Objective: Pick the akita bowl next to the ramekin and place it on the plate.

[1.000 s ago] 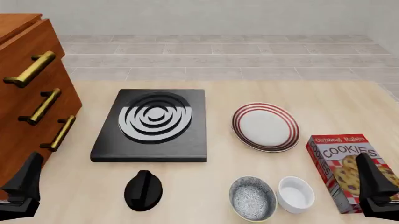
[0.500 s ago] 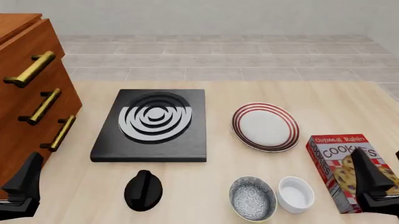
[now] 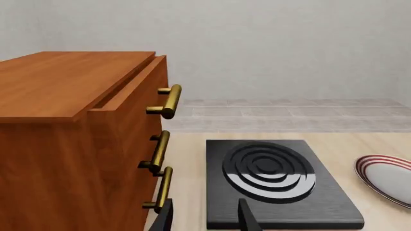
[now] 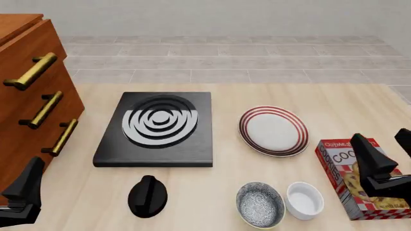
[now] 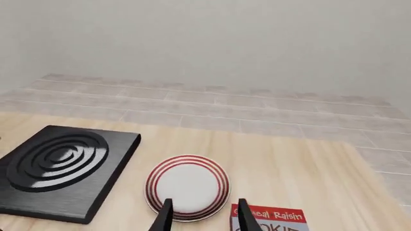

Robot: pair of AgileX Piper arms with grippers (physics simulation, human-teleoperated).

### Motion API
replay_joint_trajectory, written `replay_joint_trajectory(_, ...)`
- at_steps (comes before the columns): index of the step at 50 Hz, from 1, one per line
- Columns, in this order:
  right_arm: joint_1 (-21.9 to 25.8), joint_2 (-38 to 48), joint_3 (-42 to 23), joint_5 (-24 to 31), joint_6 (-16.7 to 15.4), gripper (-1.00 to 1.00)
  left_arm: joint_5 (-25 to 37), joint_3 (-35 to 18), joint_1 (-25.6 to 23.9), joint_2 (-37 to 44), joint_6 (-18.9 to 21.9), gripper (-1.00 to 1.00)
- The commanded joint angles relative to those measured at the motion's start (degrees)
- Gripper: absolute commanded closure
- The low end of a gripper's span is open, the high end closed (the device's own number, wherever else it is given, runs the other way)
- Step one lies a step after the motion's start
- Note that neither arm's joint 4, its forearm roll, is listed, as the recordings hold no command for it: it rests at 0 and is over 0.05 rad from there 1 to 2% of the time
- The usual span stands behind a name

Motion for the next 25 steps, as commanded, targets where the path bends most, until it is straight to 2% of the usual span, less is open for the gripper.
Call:
replay_joint_trajectory(1, 3.9, 6.7, -2.7, -1.3, -1.8, -1.00, 0.0, 0.0, 0.0, 0.0, 0.0, -1.00)
replay_joint_trajectory(10, 5.9, 10.0, -4.1, -1.7, -3.0, -1.00, 0.0, 0.0, 0.0, 0.0, 0.0, -1.00)
replay_joint_trajectory(16, 9.3, 11.8, -5.0, -1.5, -5.1, -1.00, 0.0, 0.0, 0.0, 0.0, 0.0, -1.00)
replay_joint_trajectory(25, 12.0, 16.3, -7.2, -1.4, -5.8, -1.00, 0.0, 0.0, 0.0, 0.0, 0.0, -1.00)
